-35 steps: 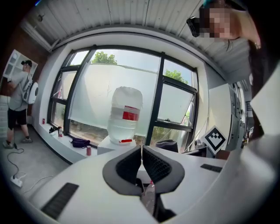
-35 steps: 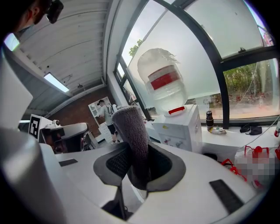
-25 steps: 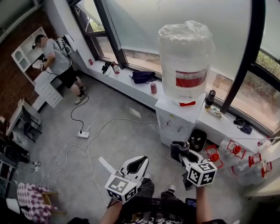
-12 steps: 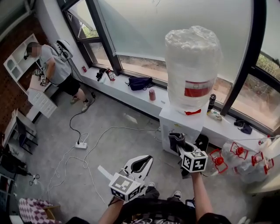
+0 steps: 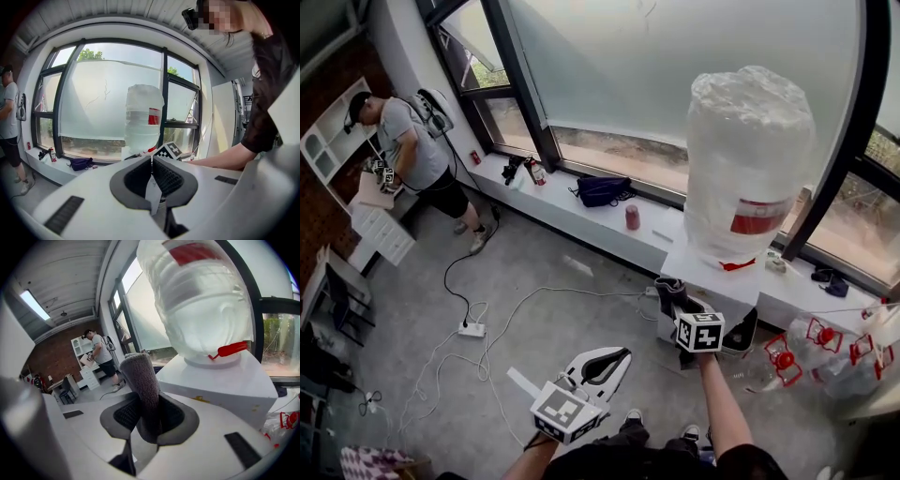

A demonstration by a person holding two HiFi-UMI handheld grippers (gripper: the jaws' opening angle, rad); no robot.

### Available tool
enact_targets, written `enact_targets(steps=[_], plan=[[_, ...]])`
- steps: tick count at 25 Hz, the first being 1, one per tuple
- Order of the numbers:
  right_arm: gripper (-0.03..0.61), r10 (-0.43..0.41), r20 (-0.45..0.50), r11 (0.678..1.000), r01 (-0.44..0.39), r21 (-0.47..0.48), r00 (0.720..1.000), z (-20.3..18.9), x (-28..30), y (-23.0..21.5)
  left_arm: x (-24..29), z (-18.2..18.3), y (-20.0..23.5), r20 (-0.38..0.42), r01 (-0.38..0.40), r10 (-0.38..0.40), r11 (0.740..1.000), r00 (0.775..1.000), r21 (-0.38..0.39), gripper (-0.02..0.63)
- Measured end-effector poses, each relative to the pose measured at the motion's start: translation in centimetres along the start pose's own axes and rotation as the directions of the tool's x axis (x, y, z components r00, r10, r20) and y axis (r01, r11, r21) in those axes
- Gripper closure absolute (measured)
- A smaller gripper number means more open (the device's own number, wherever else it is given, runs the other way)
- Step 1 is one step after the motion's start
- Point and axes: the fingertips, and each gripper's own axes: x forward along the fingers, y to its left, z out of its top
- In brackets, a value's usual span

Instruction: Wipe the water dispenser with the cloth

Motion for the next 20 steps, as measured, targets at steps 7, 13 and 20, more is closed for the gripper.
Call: enact_targets(steps=[7,13,20], plan=[[0.474,-0.078,-0.047,0.997,0.078,0.001,0.996,-2.4,4.3,-2.1,0.4,-0.8,3.7,-0.009,0.001,-0.001,1.000,1.000,-0.006,0.592],[0.474,-0.171,-0.044,0.984,0.173,0.045,0.984,-3.8,2.3,-7.2,1.8,-2.7,3.6,-0.003,0.083,-0.083,0.997,0.997,-0.012,0.592],[0.474,-0.289,-0.072,0.954,0.294,0.068,0.955,-6.4,-3.0,-14.3,4.0,-3.8,2.0,-0.024,0.160,-0.160,0.987,0.987,-0.015,0.592]])
